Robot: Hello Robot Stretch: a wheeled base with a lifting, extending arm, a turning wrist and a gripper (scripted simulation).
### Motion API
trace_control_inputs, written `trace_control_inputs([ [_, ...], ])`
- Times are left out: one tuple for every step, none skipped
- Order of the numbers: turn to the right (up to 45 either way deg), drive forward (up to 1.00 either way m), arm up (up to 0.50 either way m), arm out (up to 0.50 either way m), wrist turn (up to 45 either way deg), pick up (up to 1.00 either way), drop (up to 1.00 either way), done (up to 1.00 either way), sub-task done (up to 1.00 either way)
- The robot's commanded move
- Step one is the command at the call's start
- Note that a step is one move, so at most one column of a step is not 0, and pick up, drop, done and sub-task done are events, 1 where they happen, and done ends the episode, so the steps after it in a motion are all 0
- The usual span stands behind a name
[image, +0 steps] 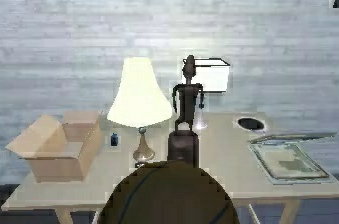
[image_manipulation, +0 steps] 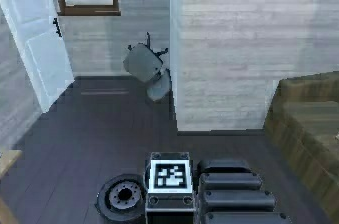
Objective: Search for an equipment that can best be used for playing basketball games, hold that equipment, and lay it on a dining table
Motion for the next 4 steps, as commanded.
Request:
trace_control_inputs([
  [-45.0, 0.00, 0.00, 0.00, 0.0, 0.00, 0.00, 0.00, 0.00],
  [-21.0, 0.00, 0.00, 0.00, 0.0, 0.00, 0.00, 0.00, 0.00],
  [0.0, 0.85, 0.00, 0.00, 0.0, 0.00, 0.00, 0.00, 0.00],
  [24.0, 0.00, 0.00, 0.00, 0.0, 0.00, 0.00, 0.00, 0.00],
])
